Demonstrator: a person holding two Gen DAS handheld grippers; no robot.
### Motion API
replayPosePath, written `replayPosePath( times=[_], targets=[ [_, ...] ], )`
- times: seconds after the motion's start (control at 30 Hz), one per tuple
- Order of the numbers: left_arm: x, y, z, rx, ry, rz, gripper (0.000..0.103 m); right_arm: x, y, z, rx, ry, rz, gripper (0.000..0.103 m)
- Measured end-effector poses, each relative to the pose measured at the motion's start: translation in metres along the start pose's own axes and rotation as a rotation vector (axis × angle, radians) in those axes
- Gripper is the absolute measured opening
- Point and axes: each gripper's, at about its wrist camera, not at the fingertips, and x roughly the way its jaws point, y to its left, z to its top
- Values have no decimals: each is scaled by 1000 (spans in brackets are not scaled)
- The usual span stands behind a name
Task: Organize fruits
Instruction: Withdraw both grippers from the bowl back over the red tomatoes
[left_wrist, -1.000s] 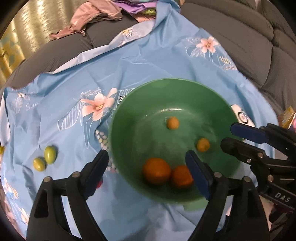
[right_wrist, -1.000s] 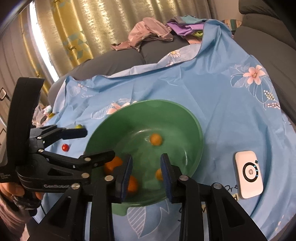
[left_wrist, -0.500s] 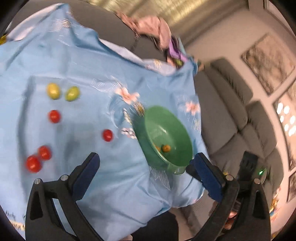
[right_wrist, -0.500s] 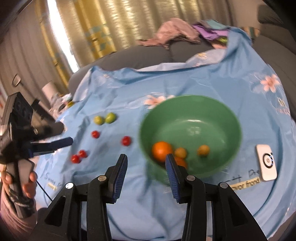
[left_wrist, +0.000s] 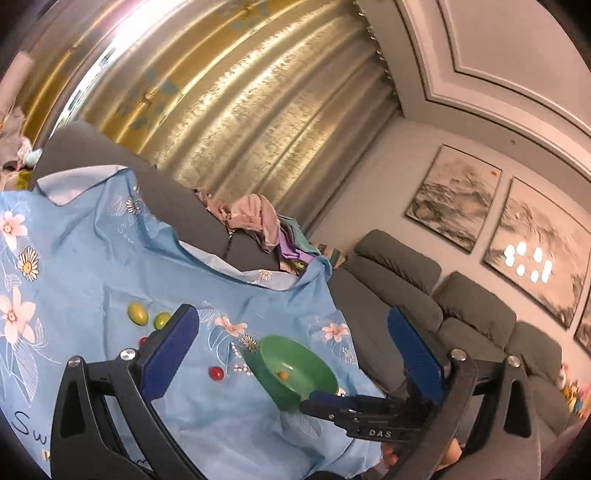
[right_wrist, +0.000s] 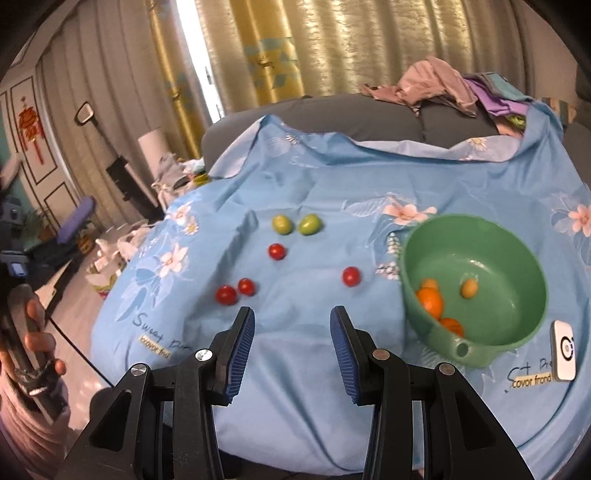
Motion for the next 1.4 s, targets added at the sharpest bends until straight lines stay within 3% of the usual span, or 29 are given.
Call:
replayPosePath(
  times=[0.17, 0.23, 0.33, 0.53, 0.63, 0.73, 0.93, 1.03, 1.1, 1.17, 1.3, 1.4],
  targets=[
    [24, 11, -19, 2, 190, 122, 103, 2, 7, -10, 4, 15, 2, 43],
    [30, 18, -26, 24, 229, 182, 103, 2, 8, -14, -1, 26, 7, 43],
    [30, 32, -34, 93, 288, 317, 102, 4, 4, -17, -10, 35, 9, 43],
    [33, 63, -49, 238, 420, 504, 102, 25, -14, -15, 37, 49, 40, 43],
    [35, 78, -57, 225, 476, 499, 102, 42, -18, -13, 55, 75, 63, 43],
    [53, 89, -67, 273, 562, 520, 101, 58, -13, -13, 46, 104, 94, 43],
    [81, 97, -74, 355, 669, 490, 86, 88, 6, -7, -49, 155, 145, 43],
    [93, 105, -76, 361, 712, 478, 84, 107, 14, 0, -90, 186, 169, 43],
    [102, 112, -78, 374, 745, 482, 83, 118, 14, 4, -102, 209, 185, 43],
    [109, 116, -80, 397, 778, 473, 76, 132, 16, 9, -114, 236, 191, 43],
    [120, 125, -82, 421, 828, 473, 74, 156, 18, 20, -123, 269, 234, 43],
    [129, 130, -85, 443, 871, 461, 64, 170, 22, 27, -134, 290, 268, 43]
  ],
)
